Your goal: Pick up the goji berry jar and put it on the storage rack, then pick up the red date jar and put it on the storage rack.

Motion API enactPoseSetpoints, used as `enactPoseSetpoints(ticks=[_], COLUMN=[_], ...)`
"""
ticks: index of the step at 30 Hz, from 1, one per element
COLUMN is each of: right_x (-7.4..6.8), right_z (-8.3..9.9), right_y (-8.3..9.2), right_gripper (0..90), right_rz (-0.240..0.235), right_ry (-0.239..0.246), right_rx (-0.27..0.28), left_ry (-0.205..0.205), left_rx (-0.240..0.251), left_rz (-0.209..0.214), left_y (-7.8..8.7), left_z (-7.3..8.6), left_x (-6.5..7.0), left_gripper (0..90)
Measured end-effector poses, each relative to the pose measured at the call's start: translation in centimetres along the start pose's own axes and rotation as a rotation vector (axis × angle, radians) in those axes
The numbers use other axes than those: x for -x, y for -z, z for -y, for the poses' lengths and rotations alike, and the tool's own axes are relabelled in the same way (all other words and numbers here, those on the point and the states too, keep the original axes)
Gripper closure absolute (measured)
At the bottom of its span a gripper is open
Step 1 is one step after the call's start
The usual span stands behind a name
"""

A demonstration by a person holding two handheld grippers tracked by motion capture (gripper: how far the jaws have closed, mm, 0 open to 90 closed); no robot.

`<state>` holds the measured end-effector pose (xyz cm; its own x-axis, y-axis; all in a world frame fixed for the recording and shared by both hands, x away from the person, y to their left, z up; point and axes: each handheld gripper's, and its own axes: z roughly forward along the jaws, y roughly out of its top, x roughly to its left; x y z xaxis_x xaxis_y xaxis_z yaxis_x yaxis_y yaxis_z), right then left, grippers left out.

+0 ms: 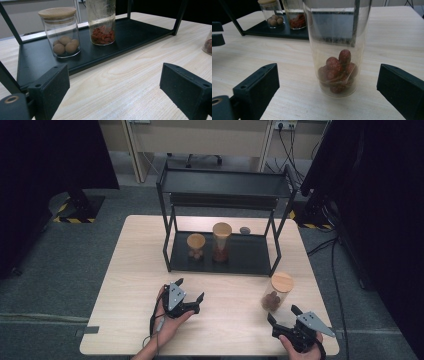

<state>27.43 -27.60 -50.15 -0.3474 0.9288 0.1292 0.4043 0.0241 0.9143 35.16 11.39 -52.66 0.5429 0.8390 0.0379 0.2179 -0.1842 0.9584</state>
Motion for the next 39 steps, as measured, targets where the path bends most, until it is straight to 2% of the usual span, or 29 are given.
enactPoseSetpoints(ticks=[8,14,22,28,39], right_x=[0.1,-0.2,-0.5,-0.7,-0.2], right_z=[-0.2,-1.6,-3.6,-4.1,-5.0], right_y=[0.4,0.7,-0.6,-1.4,-2.5], right_gripper=[4.6,4.0,4.0,3.9,6.8], right_rz=[-0.001,-0.017,-0.023,-0.027,-0.001], right_ry=[-0.004,0.023,0.044,0.050,0.052], right_rx=[0.021,0.073,0.096,0.098,0.109], left_ry=[0.001,0.003,0.001,0.003,-0.001], left_rx=[0.000,0.002,0.003,0.008,0.007], left_rz=[-0.001,0.000,0.000,0.000,0.001], left_y=[0.0,0.0,0.0,0.1,0.1], left_z=[0.0,0.0,0.0,0.0,0.0], left_x=[0.0,0.0,0.0,0.0,0.0], left_gripper=[8.7,8.7,8.7,8.7,8.7])
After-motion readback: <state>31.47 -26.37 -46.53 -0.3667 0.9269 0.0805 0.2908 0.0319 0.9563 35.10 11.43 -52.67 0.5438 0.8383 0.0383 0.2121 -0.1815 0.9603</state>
